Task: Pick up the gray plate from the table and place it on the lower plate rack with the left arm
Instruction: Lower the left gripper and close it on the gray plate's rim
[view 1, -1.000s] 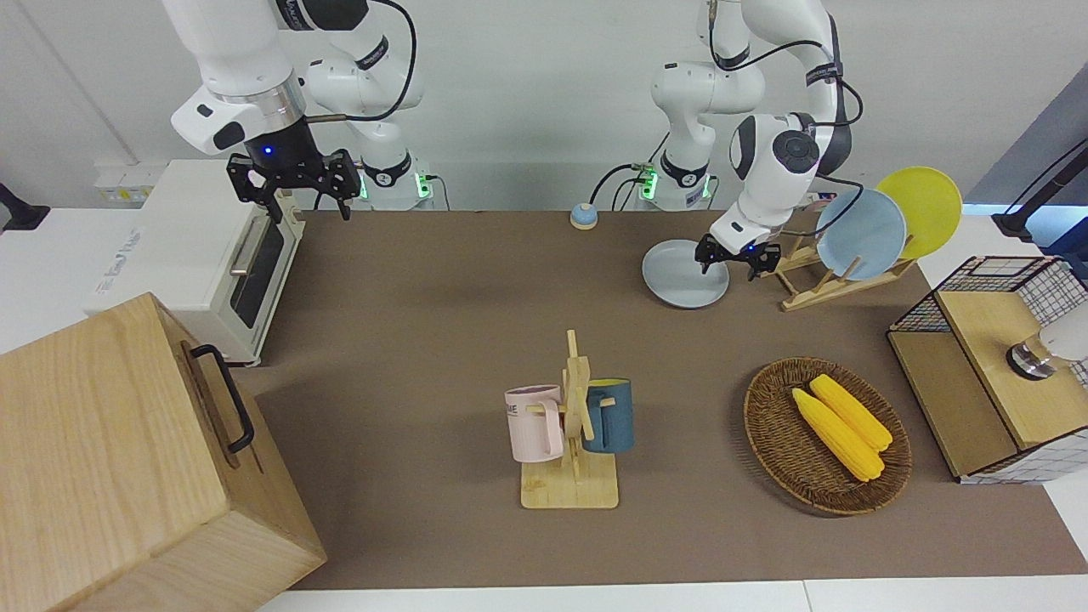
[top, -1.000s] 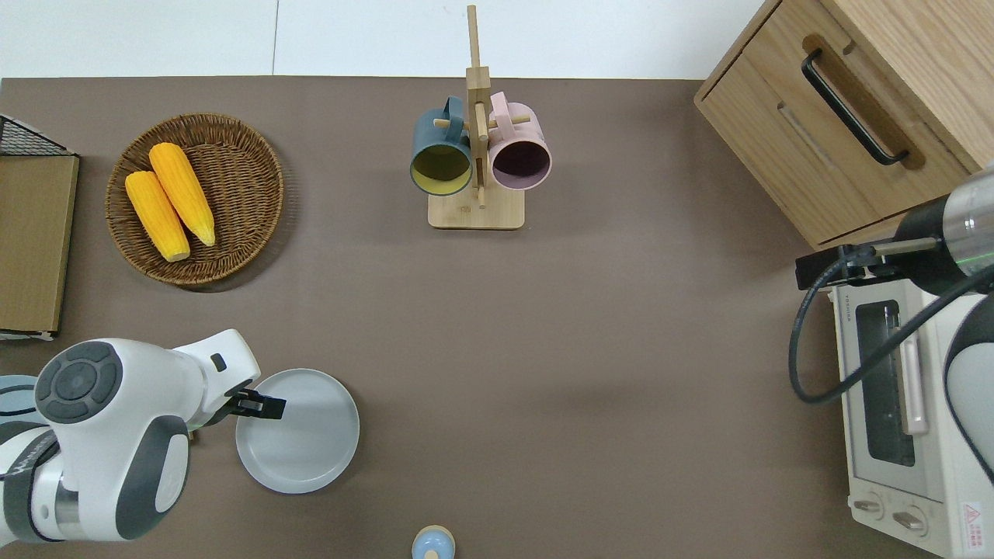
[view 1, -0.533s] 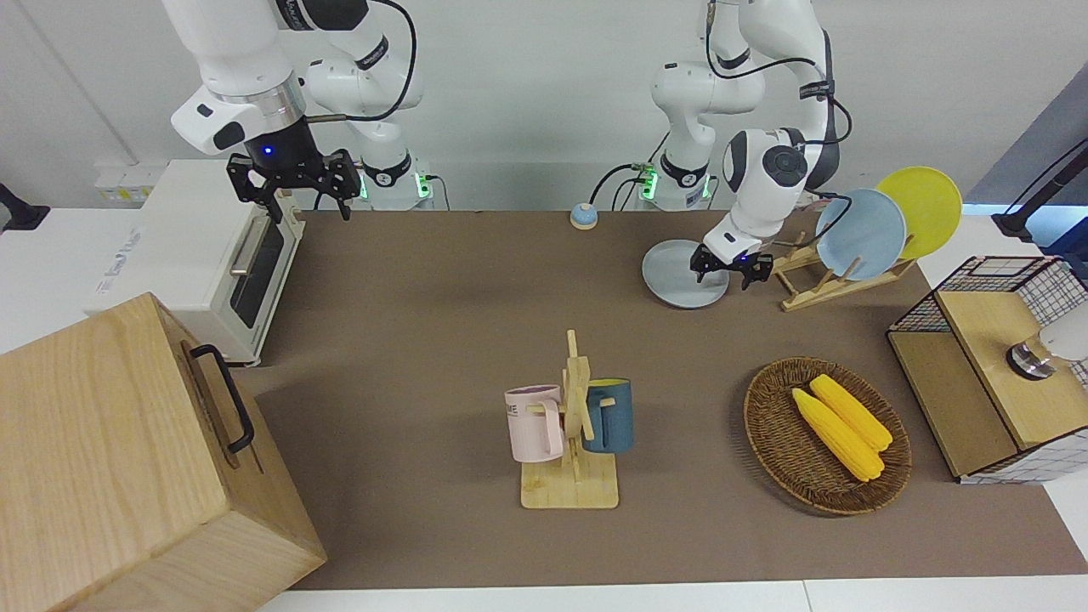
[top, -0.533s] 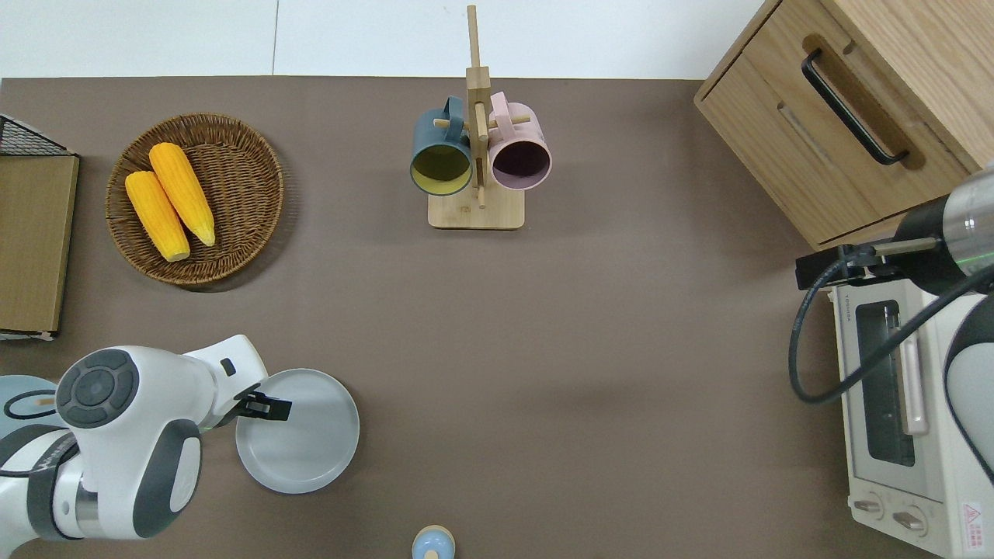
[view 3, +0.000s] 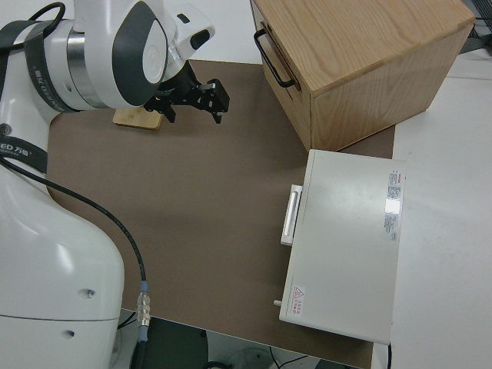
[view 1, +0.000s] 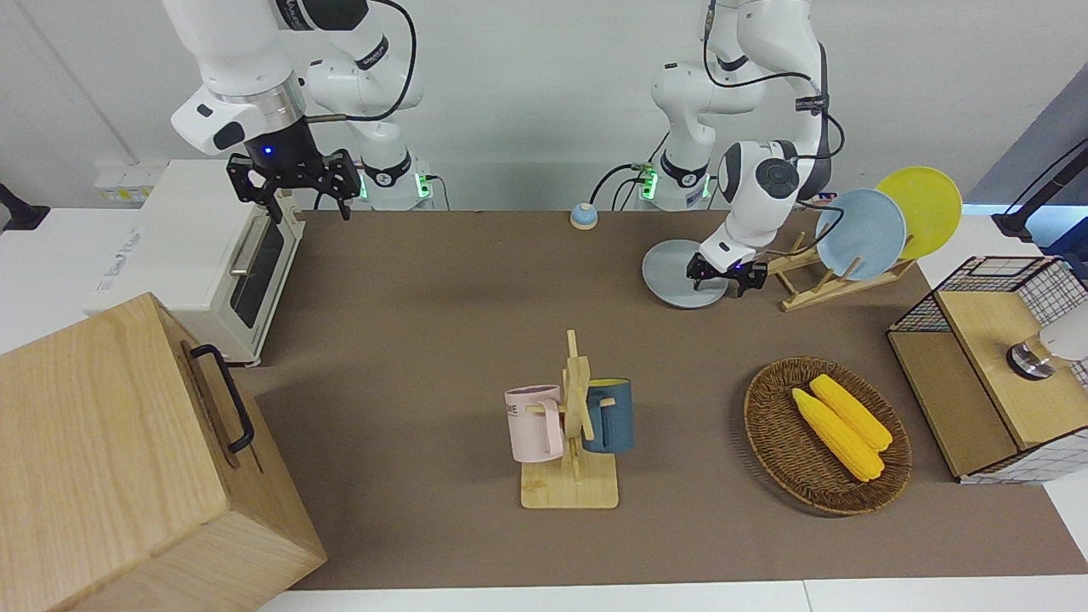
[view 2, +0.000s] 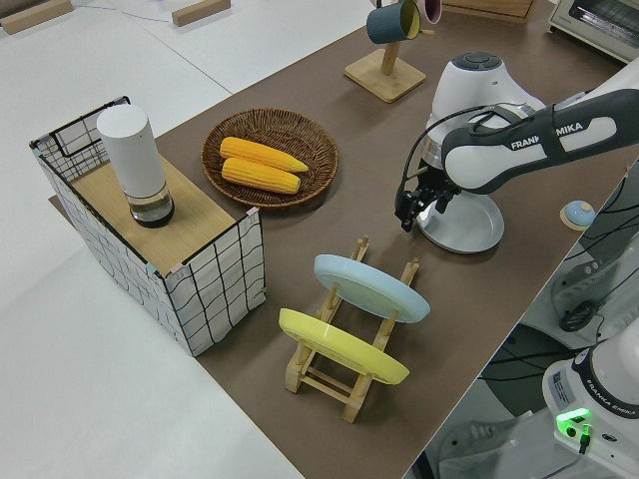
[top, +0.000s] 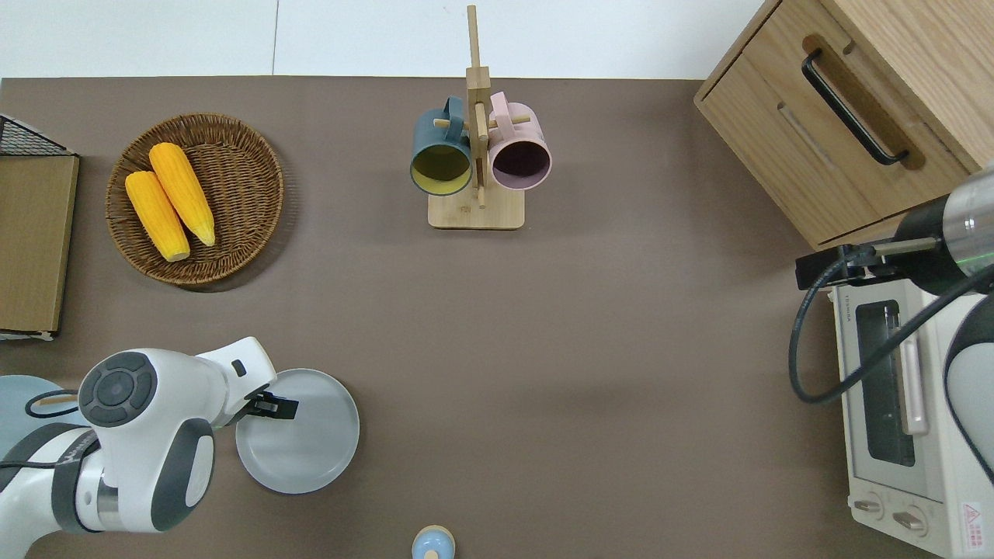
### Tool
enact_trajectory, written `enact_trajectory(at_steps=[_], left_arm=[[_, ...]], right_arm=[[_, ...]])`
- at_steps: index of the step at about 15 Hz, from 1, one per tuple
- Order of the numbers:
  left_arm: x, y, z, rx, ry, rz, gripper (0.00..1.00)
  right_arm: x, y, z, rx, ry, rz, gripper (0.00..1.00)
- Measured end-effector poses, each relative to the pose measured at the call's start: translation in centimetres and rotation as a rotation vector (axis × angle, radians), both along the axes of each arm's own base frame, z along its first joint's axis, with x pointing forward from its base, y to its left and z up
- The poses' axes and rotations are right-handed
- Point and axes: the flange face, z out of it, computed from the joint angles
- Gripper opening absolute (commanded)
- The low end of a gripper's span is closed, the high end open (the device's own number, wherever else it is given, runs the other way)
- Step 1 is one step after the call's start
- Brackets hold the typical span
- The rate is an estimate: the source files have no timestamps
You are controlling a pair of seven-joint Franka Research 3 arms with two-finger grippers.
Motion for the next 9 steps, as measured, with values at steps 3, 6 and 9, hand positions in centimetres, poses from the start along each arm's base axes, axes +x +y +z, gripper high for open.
enact_trajectory(at_steps=[3, 6, 9], left_arm=[[-0.03, 0.0, -0.03, 0.001, 0.0, -0.001, 0.83], [-0.04, 0.0, -0.04, 0.001, 0.0, -0.002, 0.15], [0.1, 0.12, 0.42, 0.0, -0.011, 0.001, 0.0]], right_arm=[[0.0, 0.0, 0.0, 0.0, 0.0, 0.0, 0.983], [0.0, 0.0, 0.0, 0.0, 0.0, 0.0, 0.983], [0.0, 0.0, 0.0, 0.0, 0.0, 0.0, 0.983]])
